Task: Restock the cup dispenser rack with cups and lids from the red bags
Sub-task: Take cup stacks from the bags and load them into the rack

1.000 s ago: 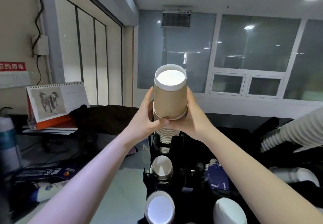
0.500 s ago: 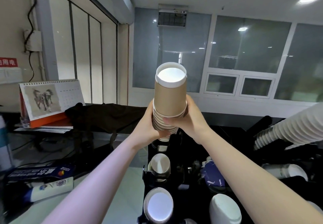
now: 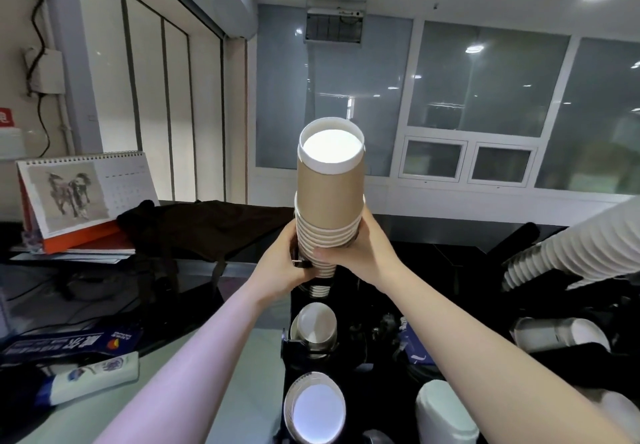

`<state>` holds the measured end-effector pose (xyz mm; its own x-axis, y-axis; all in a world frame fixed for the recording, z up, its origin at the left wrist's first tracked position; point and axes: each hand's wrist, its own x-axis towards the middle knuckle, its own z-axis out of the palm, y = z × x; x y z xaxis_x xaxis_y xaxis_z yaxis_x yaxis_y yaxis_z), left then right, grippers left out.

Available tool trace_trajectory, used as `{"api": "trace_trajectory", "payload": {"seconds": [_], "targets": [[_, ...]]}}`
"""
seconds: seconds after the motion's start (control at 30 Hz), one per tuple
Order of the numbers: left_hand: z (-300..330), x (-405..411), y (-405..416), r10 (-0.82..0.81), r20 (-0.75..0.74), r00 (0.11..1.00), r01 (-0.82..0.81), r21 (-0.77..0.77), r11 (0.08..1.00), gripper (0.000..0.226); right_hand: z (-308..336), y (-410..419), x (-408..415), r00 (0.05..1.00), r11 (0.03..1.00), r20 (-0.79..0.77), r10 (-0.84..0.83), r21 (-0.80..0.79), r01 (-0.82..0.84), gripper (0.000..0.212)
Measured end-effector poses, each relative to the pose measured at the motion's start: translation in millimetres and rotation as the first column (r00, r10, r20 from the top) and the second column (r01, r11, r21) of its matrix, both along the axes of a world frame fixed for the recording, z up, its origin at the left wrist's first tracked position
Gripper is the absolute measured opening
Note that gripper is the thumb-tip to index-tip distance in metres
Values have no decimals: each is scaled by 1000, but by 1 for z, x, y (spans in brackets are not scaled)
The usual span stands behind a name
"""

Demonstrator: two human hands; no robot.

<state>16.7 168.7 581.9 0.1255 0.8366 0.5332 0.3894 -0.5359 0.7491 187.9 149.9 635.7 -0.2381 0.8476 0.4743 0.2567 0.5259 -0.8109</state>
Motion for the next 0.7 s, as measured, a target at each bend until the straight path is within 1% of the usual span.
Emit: {"api": "trace_trajectory", "payload": {"seconds": [0.13,0.2,0.27,0.37,0.47,0.57,0.63,0.7], "targets": [[-1,-3,4,24,-20,1000,-24,-33,999,87,1,6,1,999,999,-34,-7,-34,5,93],[-2,-3,4,44,-14,999,-45,-42,998,84,3,5,0,999,999,-30,-22,-27,21,91],[-2,-3,4,40,-14,999,-41,-63,997,81,4,2,-1,999,1000,-41,-27,-12,27,91],[0,-4,1,23,-28,999,-25,-77,997,80,15,-3,-2,997,1000,-73,9,30,-7,89],[6,-3,-9,-15,-41,999,12,-73,997,82,30,-13,1,998,996,-43,43,84,-39,83],[15,-3,-29,-50,-9,999,50,-14,999,90,39,-28,5,994,988,-59,89,128,-81,81],[28,-2,-48,-38,29,999,36,74,997,92,45,-39,7,984,979,-102,144,163,-126,87],[46,4,-70,-39,82,996,25,168,985,92,54,-52,6,973,966,-119,197,195,-171,85]]}}
